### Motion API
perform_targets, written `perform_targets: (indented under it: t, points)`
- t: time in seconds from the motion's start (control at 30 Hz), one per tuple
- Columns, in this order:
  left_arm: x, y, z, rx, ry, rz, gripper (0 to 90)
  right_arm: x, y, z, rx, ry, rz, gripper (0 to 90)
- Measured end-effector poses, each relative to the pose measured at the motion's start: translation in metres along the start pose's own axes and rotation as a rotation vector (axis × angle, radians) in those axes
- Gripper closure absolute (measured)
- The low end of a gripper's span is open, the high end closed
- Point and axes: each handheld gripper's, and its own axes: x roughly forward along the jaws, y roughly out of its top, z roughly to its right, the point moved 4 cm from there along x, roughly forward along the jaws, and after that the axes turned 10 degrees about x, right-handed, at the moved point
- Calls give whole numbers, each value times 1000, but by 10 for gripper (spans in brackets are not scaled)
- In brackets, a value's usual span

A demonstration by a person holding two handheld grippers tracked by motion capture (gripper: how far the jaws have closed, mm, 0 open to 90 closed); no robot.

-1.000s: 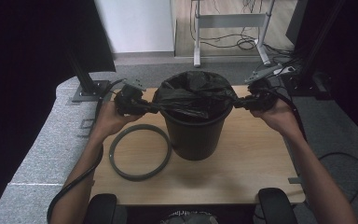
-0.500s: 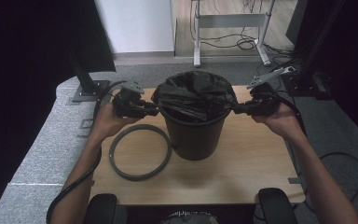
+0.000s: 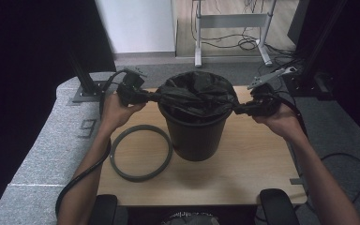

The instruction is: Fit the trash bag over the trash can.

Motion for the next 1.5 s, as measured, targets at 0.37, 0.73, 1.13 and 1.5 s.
perform_targets:
  t: [0.37,0.73,1.13,1.5]
  points:
    - [-2,-31,13,24,-116,5,900,1,-7,-7,-14,11,-12,867]
    - [1,-37,25,79,-129,14,900,2,-12,-15,-43,11,-16,856]
    - [1,-37,44,169,-139,4,900,3,-16,-13,-54,-27,-22,825]
    - [23,-39,62,231,-187,-44,900,1,-22,-16,-44,4,-25,869]
